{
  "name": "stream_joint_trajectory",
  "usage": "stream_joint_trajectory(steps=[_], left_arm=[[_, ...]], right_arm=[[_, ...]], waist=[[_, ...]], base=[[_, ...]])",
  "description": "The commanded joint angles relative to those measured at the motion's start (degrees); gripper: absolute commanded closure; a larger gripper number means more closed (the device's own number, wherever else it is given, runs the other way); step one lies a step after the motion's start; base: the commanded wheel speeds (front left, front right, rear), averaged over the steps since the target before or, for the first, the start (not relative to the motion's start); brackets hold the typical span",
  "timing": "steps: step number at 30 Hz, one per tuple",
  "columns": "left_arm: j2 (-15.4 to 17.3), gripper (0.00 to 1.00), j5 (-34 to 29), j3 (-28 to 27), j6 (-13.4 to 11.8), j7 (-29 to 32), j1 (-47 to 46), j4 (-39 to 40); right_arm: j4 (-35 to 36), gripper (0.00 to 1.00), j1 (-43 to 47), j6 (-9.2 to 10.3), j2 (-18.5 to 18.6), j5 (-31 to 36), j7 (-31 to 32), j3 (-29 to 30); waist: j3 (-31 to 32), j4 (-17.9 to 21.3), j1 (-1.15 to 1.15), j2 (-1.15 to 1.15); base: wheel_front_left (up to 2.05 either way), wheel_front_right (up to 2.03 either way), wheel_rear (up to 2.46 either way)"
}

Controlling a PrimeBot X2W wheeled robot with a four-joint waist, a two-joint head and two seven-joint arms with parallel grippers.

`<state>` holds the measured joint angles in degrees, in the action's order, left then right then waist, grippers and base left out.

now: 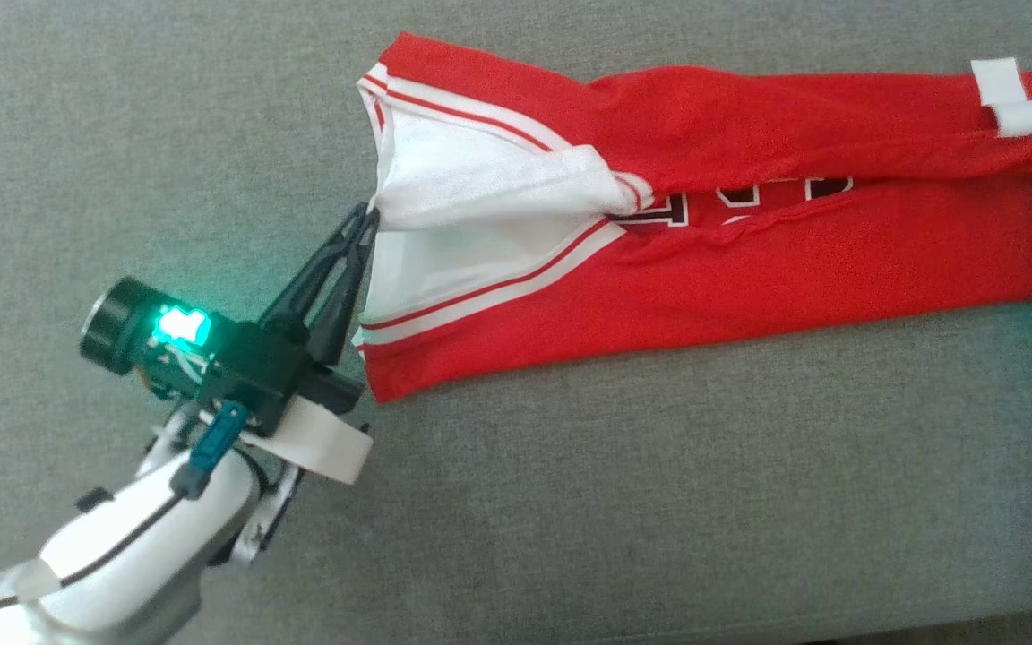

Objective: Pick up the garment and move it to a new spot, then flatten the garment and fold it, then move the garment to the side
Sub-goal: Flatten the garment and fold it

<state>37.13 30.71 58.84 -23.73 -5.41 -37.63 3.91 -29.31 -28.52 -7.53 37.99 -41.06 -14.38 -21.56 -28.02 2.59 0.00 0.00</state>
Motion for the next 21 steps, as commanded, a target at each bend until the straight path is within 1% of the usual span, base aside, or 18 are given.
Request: stream_joint_trajectory(steps=[1, 2, 4, 7, 9, 12, 14, 16, 19, 21], left_arm=[[1.14, 0.3, 0.38, -2.4, -0.51, -0.68, -0.22, 0.97], [0.47, 0.0, 0.89, -2.52, -0.64, -1.37, 0.3, 0.34], [-0.99, 0.0, 1.53, -2.71, -1.09, -3.15, 1.37, -0.91], [-3.33, 0.0, 2.04, -3.17, -2.58, -6.09, 3.49, -3.01], [-5.23, 0.0, 1.98, -3.84, -4.28, -7.79, 5.34, -4.46], [-8.24, 0.0, 0.33, -5.7, -7.69, -9.28, 8.32, -6.1], [-10.52, 0.0, -2.05, -7.56, -9.9, -9.51, 10.29, -6.14], [-12.9, 0.0, -5.38, -9.7, -11.26, -9.55, 12.42, -4.82], [-15.9, 0.0, -10.35, -11.75, -11.69, -9.56, 15.8, -3.16], [-17.66, 0.0, -12.49, -12.83, -11.08, -9.57, 17.92, -2.57]], right_arm=[[0.87, 0.0, 2.2, 0.04, 1.55, 0.41, -0.62, 0.8], [0.96, 0.0, 2.95, 0.04, 1.04, 0.66, -0.62, 2.0], [1.54, 0.0, 5.08, 0.04, -0.15, 1.31, -0.62, 5.27], [3.53, 0.0, 9.51, 0.04, -2.88, 2.75, -0.62, 11.37], [5.03, 0.0, 13.02, 0.04, -5.41, 4.02, -0.62, 15.31], [6.95, 0.0, 17.48, 0.04, -9.43, 6.0, -0.62, 19.4], [7.43, 0.0, 19.26, 0.04, -11.55, 7.14, -0.62, 21.0], [7.41, 0.0, 19.69, 0.04, -12.95, 8.05, -0.62, 22.49], [6.56, 0.0, 18.73, 0.04, -13.92, 8.86, -0.62, 24.69], [5.18, 0.0, 17.6, 0.04, -13.63, 9.38, -0.27, 25.64]], waist=[[0.31, 0.03, 0.0, 0.0], [0.67, 0.01, 0.0, 0.0], [1.66, -0.13, 0.0, 0.0], [3.35, -0.34, 0.0, 0.0], [4.63, -0.53, 0.0, 0.0], [6.46, -0.95, 0.0, 0.0], [7.52, -1.49, 0.0, 0.0], [8.25, -2.33, 0.0, 0.0], [9.24, -3.99, 0.0, 0.0], [9.71, -5.17, 0.0, 0.0]], base=[[0.0, 0.0, 0.0], [0.0, 0.0, 0.0], [0.0, 0.0, 0.0], [0.0, 0.0, 0.0], [0.0, 0.0, 0.0], [0.0, 0.0, 0.0], [0.0, 0.0, 0.0], [0.0, 0.0, 0.0], [0.0, 0.0, 0.0], [0.0, 0.0, 0.0]])
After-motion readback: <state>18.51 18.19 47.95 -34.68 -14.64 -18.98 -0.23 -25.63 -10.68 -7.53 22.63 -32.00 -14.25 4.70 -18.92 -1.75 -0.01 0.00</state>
